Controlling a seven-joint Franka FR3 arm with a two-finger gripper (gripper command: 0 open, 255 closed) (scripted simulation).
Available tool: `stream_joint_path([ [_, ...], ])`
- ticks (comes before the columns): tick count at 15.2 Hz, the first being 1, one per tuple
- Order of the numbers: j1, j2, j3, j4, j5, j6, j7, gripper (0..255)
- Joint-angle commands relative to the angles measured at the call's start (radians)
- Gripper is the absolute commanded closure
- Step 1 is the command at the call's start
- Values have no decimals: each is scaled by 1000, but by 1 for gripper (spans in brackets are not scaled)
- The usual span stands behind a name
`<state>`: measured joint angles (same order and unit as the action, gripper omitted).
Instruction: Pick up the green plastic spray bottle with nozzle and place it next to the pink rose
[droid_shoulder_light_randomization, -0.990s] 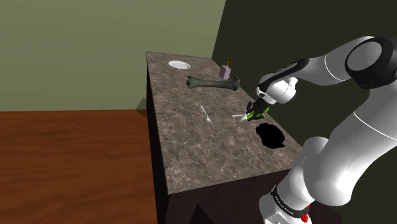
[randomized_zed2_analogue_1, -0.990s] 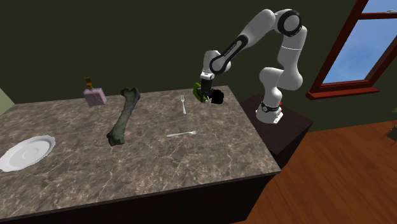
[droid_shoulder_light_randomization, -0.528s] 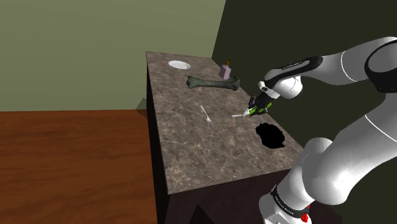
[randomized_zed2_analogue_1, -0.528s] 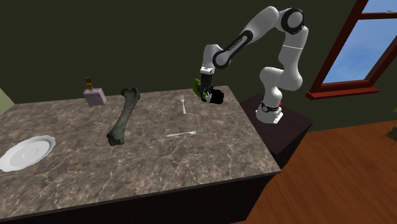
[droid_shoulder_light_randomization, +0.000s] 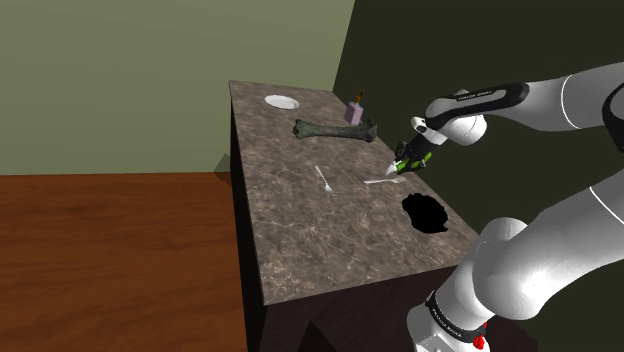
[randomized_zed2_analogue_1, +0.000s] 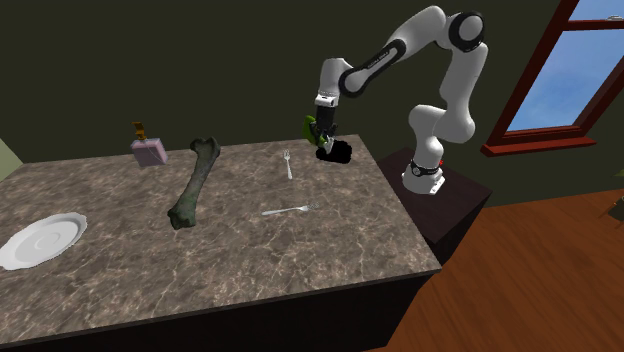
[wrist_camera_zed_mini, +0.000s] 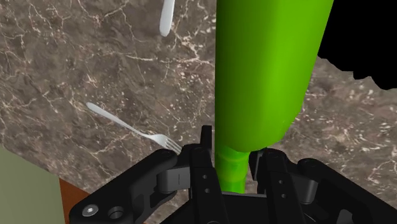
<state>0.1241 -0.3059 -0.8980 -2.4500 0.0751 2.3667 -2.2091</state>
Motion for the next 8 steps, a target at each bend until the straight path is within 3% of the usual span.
stream_joint_path([
  [1, -13, -18, 15, 16, -18, -30, 18, 255],
  [5, -32, -48, 42, 42, -44, -78, 49, 255],
  [8, 43, 83, -74, 160, 67, -108, -73, 255],
])
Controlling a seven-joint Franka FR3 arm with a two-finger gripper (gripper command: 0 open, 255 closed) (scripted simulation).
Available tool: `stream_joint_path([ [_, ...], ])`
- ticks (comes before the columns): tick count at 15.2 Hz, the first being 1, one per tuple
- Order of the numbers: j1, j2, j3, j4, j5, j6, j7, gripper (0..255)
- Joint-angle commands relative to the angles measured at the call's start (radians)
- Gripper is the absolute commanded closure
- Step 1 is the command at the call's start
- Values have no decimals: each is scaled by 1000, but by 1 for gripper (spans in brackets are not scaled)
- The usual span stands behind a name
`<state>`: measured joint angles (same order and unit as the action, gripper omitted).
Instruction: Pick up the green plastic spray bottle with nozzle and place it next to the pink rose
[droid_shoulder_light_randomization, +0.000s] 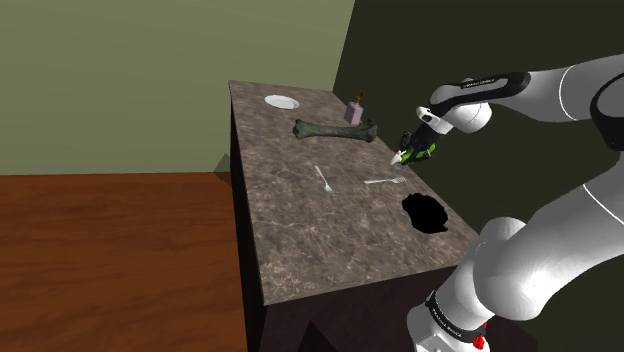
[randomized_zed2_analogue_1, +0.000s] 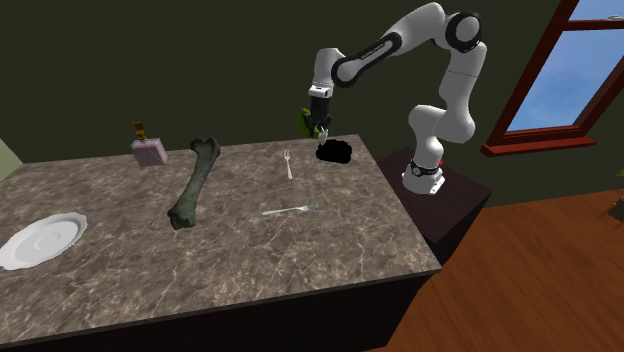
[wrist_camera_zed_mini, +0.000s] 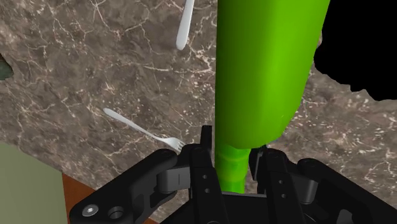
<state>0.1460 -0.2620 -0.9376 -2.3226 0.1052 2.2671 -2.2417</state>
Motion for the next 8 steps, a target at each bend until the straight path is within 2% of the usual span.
stream_joint_path([
  [1, 48, 92, -78, 75, 89, -24, -89, 255],
  [3, 86, 226, -159, 166, 226, -72, -206, 255],
  [4, 84, 307, -187, 215, 310, -107, -272, 255],
  [6, 17, 463, -185, 319, 458, -189, -382, 255],
  [8, -93, 578, -134, 423, 548, -260, -442, 255],
])
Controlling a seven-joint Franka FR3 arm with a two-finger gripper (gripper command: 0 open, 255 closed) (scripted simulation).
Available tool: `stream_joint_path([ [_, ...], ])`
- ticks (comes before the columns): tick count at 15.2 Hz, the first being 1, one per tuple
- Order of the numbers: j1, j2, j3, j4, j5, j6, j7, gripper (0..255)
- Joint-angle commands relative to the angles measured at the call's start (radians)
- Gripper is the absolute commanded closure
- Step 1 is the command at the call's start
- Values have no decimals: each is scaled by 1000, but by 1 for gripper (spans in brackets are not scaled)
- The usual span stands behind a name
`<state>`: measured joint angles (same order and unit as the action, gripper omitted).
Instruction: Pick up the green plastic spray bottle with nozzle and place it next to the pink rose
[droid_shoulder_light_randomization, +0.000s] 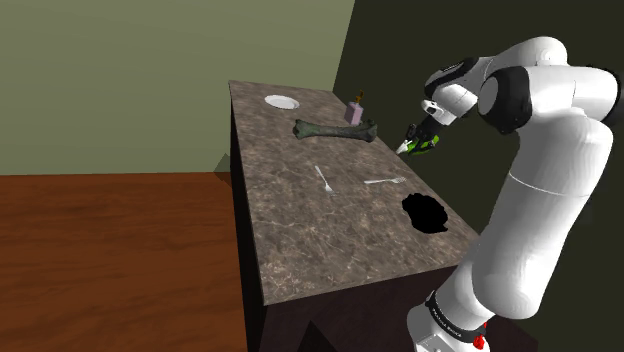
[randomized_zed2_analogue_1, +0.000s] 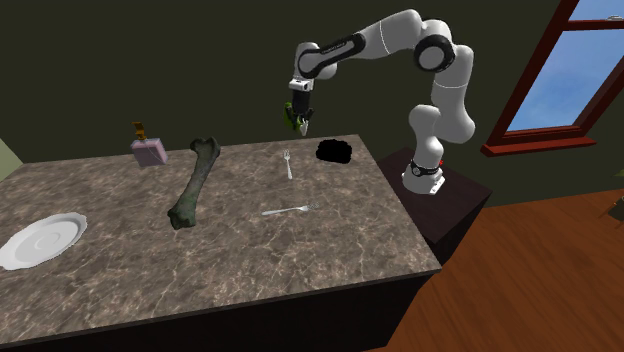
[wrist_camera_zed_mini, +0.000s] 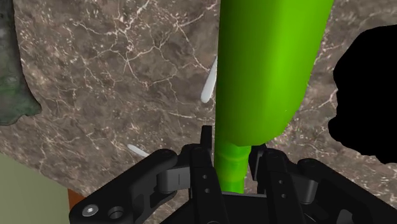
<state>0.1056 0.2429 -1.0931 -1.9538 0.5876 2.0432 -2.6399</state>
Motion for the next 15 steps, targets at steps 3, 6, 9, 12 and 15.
stream_joint_path([
  [3, -206, 212, 92, 219, 153, -128, -89, 255],
  [6, -348, 337, 151, 400, 216, -214, -103, 255],
  [9, -491, 462, 205, 609, 266, -299, -91, 255],
  [12, -512, 488, 218, 629, 279, -294, -97, 255],
  [15, -508, 500, 225, 606, 290, -266, -112, 255],
])
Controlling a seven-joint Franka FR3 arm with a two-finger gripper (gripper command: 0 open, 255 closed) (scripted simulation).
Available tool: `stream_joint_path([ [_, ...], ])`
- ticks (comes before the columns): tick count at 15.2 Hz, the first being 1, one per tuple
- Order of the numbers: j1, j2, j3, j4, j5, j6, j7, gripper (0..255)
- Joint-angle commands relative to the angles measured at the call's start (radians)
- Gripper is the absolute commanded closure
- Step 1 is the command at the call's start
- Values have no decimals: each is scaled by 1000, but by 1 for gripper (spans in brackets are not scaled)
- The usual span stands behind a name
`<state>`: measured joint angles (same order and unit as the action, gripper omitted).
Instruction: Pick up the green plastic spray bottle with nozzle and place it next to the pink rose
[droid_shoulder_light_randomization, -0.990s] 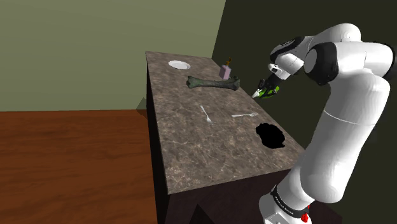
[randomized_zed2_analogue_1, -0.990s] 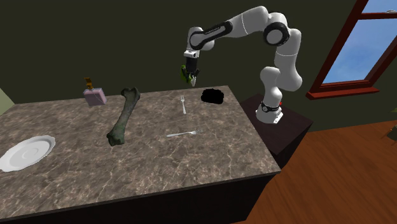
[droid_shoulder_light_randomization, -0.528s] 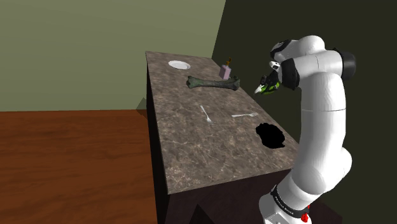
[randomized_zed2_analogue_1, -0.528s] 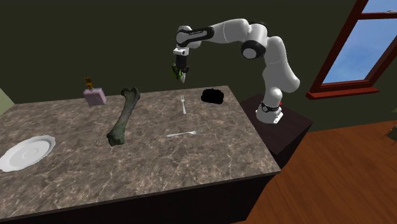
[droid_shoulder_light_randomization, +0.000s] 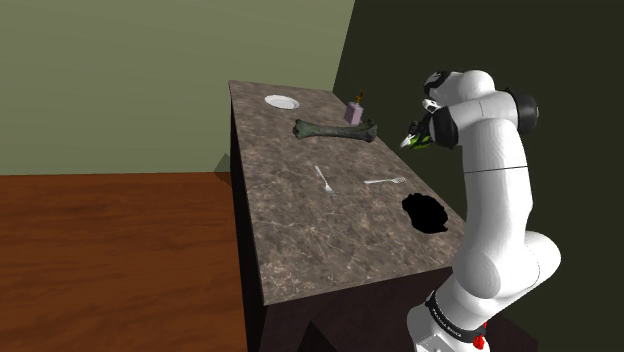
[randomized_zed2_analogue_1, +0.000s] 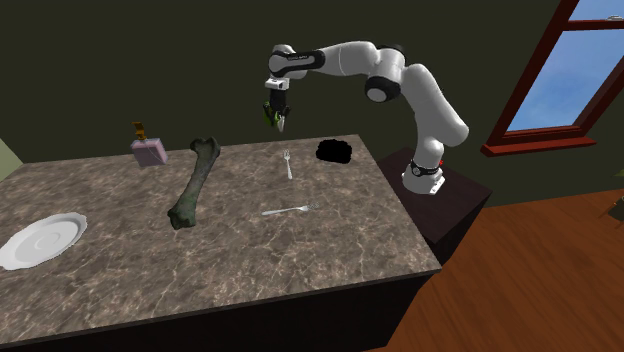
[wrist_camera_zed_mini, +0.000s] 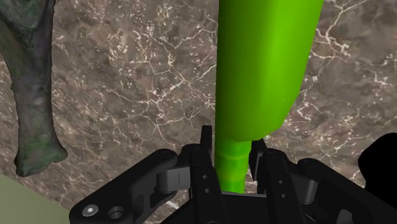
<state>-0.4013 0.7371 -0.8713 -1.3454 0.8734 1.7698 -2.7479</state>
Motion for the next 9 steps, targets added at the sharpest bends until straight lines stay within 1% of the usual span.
stream_joint_path([
  [1, 0, 10, 6, -10, 8, 16, -9, 255],
  [9, 1, 47, 29, -57, 41, 83, -48, 255],
])
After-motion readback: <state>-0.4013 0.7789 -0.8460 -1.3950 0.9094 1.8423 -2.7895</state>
